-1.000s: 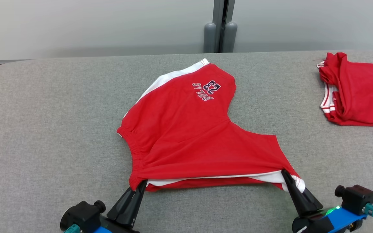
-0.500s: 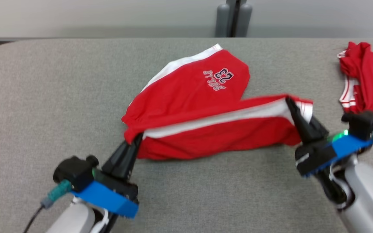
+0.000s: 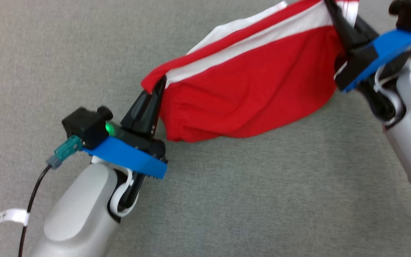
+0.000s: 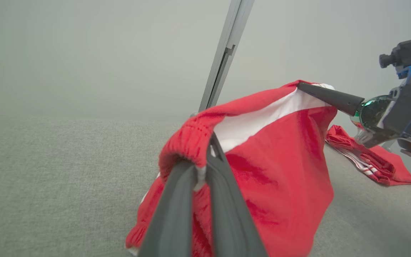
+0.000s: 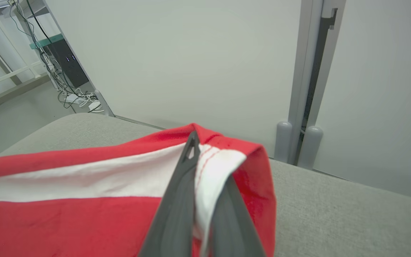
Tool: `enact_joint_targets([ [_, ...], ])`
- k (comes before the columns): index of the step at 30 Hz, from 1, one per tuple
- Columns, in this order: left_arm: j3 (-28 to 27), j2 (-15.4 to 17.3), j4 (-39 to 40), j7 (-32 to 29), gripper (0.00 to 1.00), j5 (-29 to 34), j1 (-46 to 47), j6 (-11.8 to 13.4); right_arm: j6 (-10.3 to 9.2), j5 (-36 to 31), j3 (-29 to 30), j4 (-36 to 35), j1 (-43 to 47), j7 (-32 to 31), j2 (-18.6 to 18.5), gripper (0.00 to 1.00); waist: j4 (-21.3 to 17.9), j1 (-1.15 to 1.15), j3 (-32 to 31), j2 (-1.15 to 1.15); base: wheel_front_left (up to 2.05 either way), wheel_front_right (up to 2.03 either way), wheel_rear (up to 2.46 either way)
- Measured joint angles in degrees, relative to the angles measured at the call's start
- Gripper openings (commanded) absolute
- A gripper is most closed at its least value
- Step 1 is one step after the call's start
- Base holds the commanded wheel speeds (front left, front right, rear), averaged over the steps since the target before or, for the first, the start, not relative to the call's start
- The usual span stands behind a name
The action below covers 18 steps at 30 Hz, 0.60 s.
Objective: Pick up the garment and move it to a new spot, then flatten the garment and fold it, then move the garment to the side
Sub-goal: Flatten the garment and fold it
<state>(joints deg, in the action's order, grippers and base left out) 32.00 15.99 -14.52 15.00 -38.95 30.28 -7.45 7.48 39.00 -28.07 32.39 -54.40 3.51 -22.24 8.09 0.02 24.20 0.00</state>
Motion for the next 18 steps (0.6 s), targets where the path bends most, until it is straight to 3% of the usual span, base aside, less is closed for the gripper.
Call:
enact_joint_targets([
  [8,-0.8,-3.6,-3.9,0.0,0.0,-0.1,5.7,0.0,0.0,0.3,-5.0,12.2,-12.3,-0.3,1.8,0.0,3.9,0.0,6.0,0.0,0.0,0.0,0.0],
  [17,-0.2,-4.7,-6.1,0.0,0.0,0.2,7.9,0.0,0.0,-0.8,-10.4,22.7,-18.2,2.3,3.7,0.0,6.0,-0.01,9.8,0.0,0.0,0.0,0.0],
  [18,-0.1,-4.7,-6.3,0.0,0.0,0.2,8.1,0.0,0.0,-0.5,-10.7,23.4,-18.6,2.5,3.9,0.07,6.0,0.0,9.9,0.0,0.0,0.0,0.0],
])
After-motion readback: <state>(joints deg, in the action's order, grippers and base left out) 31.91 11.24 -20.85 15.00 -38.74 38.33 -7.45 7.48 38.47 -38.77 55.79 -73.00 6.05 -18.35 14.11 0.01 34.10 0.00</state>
